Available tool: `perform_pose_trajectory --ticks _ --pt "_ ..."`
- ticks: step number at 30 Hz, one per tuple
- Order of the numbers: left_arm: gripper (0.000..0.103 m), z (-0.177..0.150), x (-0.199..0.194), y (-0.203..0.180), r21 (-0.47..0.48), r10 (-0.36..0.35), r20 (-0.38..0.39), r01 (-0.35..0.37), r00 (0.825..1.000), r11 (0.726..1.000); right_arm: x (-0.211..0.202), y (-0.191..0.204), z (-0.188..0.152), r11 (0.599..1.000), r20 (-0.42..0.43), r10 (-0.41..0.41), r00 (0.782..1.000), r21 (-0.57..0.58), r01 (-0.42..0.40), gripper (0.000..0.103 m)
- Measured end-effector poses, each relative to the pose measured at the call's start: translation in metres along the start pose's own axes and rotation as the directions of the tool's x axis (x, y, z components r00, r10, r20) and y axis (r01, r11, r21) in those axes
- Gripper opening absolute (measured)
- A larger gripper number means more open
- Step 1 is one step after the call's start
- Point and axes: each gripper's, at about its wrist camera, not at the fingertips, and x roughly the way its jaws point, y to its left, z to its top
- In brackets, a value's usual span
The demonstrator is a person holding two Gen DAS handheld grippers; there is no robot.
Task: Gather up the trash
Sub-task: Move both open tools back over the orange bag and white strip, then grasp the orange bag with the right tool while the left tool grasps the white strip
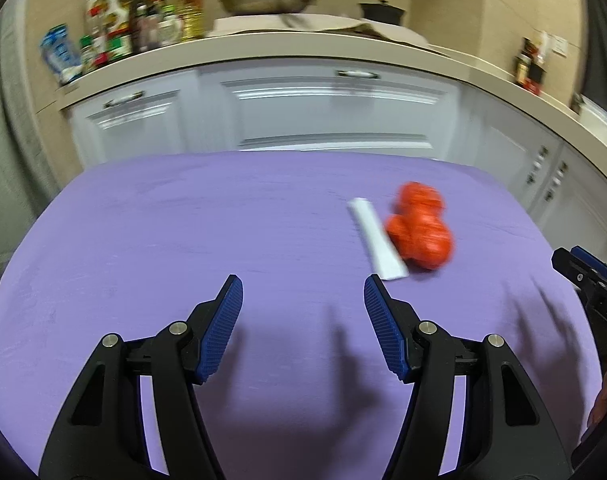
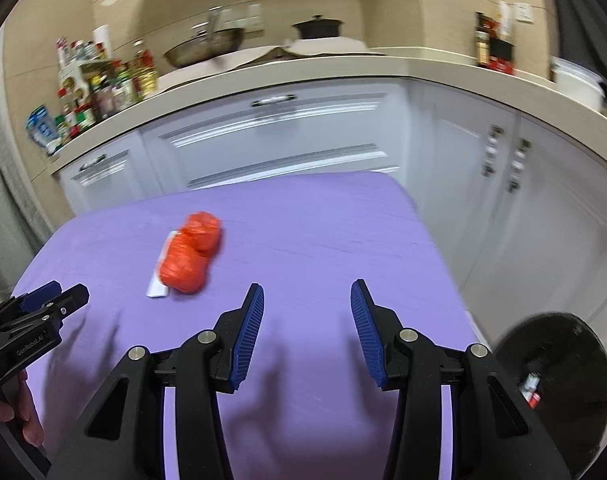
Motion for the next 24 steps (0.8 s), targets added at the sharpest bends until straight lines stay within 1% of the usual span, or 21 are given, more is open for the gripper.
perform_pose_trajectory --ticks 3,4,5,12,17,24 --pt "0.062 0.000 0.003 0.021 -0.027 0.024 0.000 -0.024 1.000 0.999 0.013 0.019 0.004 0.999 -0.012 0.027 1.000 -0.023 -0.027 0.047" --pt "0.063 0.000 0.005 0.031 -0.037 0.037 -0.002 -0.037 0.999 0.999 0.017 0.024 0.006 0.999 -0.016 0.033 0.999 -0.027 -0.034 0.049" --pt "0.068 0.001 0.007 0.036 -0.043 0.046 -0.004 -0.046 0.999 0.998 0.021 0.029 0.007 0.999 -0.020 0.041 0.999 -0.030 -0.041 0.050" --pt "0.068 0.005 0.018 0.069 -0.087 0.078 -0.018 -0.079 0.997 0.993 0.050 0.056 0.015 0.996 -0.055 0.076 0.996 -0.043 -0.078 0.051" --pt "0.068 0.007 0.025 0.079 -0.100 0.077 -0.024 -0.079 0.997 0.992 0.061 0.068 0.021 0.996 -0.066 0.077 0.995 -0.045 -0.081 0.057" --pt "0.068 0.010 0.033 0.075 -0.106 0.052 -0.034 -0.056 0.998 0.993 0.083 0.076 0.023 0.995 -0.114 0.062 0.992 -0.068 -0.070 0.058"
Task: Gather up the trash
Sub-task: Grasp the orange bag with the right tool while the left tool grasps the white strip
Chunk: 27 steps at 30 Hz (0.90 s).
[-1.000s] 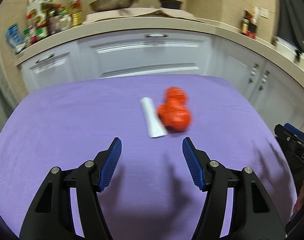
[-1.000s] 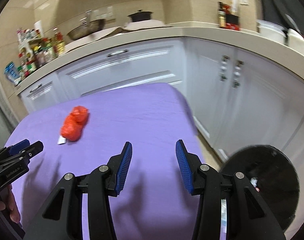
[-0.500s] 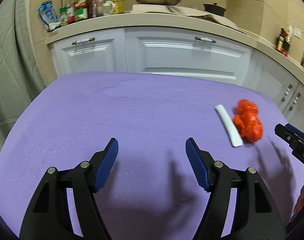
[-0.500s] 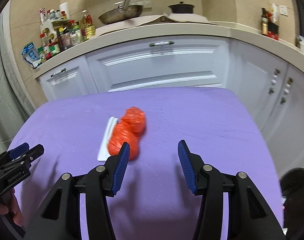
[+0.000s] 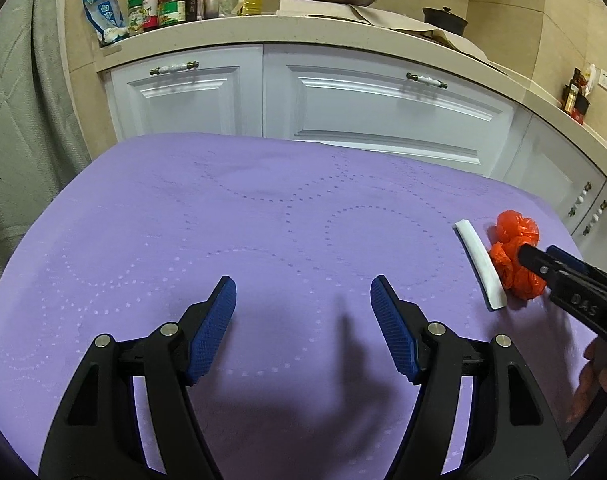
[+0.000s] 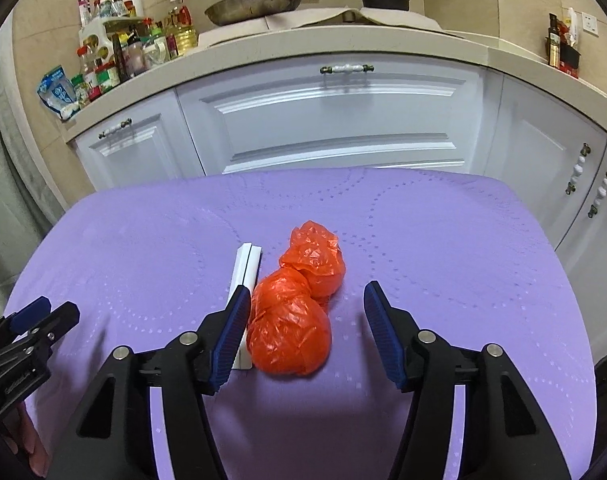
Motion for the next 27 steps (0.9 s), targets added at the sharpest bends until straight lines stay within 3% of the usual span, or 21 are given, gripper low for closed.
perform_pose_trajectory --ticks 1,4,11,27 --pt "0.068 0.000 0.001 -0.002 0.003 -0.005 -0.002 0.005 1.000 1.000 0.003 0.000 -0.001 1.000 -0.013 0.005 1.000 -0.004 -0.005 0.057" --pt "0.068 -0.001 0.003 -0.008 0.007 -0.017 -0.009 0.017 1.000 1.000 0.007 0.002 -0.004 1.000 -0.032 0.027 0.999 -0.014 -0.027 0.039" --pt "0.068 -0.001 0.003 -0.031 0.030 -0.050 -0.016 0.051 0.999 0.998 -0.003 -0.011 -0.004 1.000 -0.004 -0.004 1.000 -0.005 0.004 0.038" --pt "0.068 -0.007 0.019 -0.112 0.119 -0.109 -0.055 0.115 0.993 0.986 -0.036 -0.099 -0.019 0.989 0.035 -0.105 0.994 0.111 0.101 0.038"
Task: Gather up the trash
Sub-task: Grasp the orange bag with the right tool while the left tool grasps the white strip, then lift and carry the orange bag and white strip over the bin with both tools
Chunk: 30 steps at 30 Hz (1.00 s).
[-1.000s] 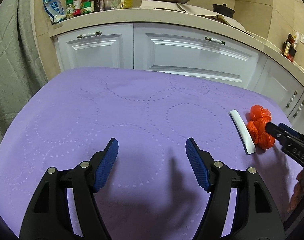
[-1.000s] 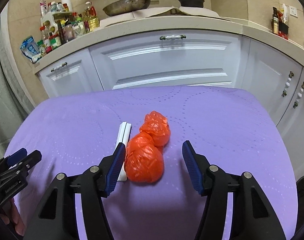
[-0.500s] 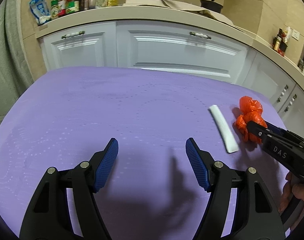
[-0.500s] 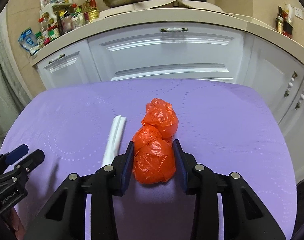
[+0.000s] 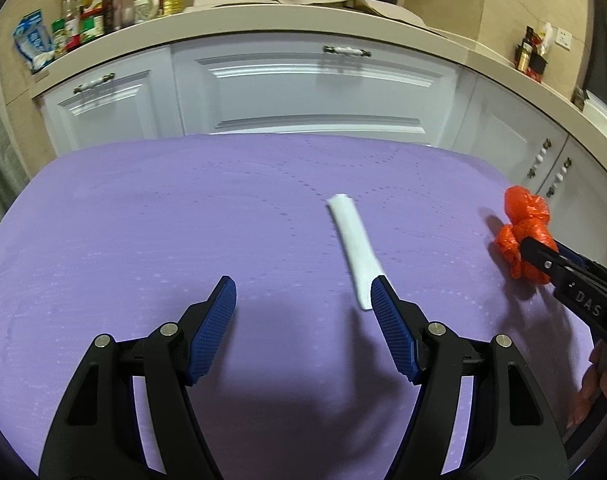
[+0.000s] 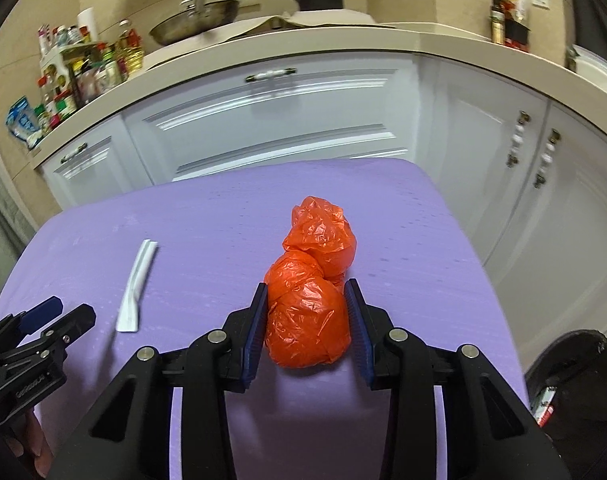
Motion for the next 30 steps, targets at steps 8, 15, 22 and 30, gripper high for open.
perform_pose_trajectory --ticks 8,15,22,30 --pt "0.068 0.005 0.016 -0.027 0.036 0.012 -0.017 -0.011 1.000 0.999 -0.007 -0.030 -0.003 0.999 0.012 -0.012 1.000 0.038 0.012 0.038" --pt "0.066 0.007 0.027 -0.038 0.060 0.037 -0.042 -0.035 0.998 0.998 -0.010 -0.041 -0.004 0.998 0.021 -0.003 1.000 0.055 0.002 0.038" --pt "0.036 0.007 0.035 -0.037 0.063 0.037 -0.076 -0.033 0.996 0.997 -0.010 -0.042 -0.005 0.998 0.022 0.001 1.000 0.059 -0.003 0.038" --pt "0.022 0.007 0.033 -0.039 0.082 0.039 -0.061 -0.034 0.997 0.996 -0.011 -0.043 -0.006 0.998 0.023 0.001 1.000 0.060 -0.003 0.038"
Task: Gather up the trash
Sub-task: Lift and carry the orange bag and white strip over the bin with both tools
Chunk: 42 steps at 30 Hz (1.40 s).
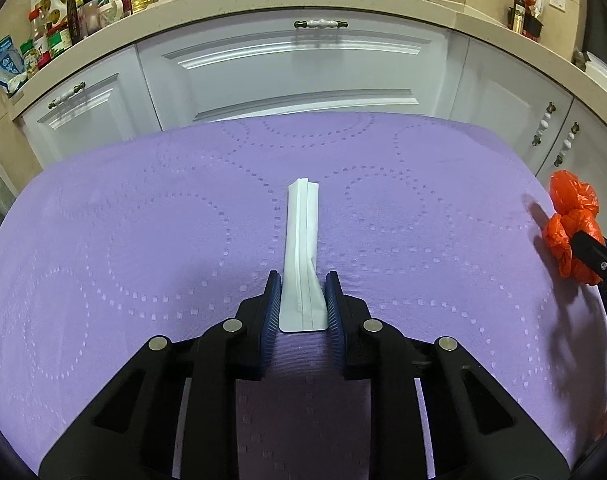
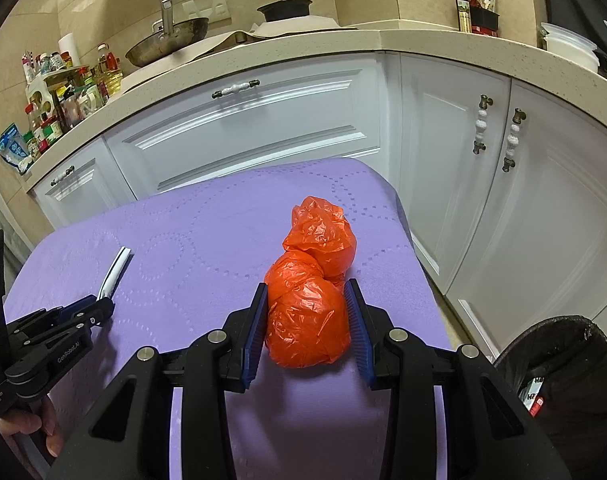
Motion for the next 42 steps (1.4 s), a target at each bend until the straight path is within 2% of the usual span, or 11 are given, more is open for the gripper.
perform_pose_trajectory --ticks 5,17,28,35,42 --pt "0.022 -0.001 -0.009 -0.002 0.017 0.011 0.040 -0.012 0.999 1.000 -0.003 0.000 -0.001 1.000 0.003 -0.004 1.000 -0.001 0.004 0.038" --pt "0.022 -0.001 -0.032 0.000 0.013 0.000 0.081 -0.001 0.997 1.000 -0.020 0.002 -0.003 1.000 0.025 -0.015 1.000 -0.004 0.015 0.038" --pt "0.022 -0.004 -0.063 -0.013 0.039 -0.030 0.133 0.026 0.991 0.999 -0.054 -0.013 -0.009 0.999 0.065 -0.051 0.997 0.014 0.050 0.038" --pt "0.022 -0.011 -0.086 -0.039 0.080 -0.083 0.160 0.071 0.984 0.994 -0.082 -0.033 -0.018 0.994 0.088 -0.101 0.991 0.037 0.098 0.038" --pt "0.022 -0.022 -0.105 -0.078 0.153 -0.162 0.171 0.137 0.972 0.979 -0.117 -0.063 -0.034 0.981 0.109 -0.184 0.977 0.084 0.175 0.038"
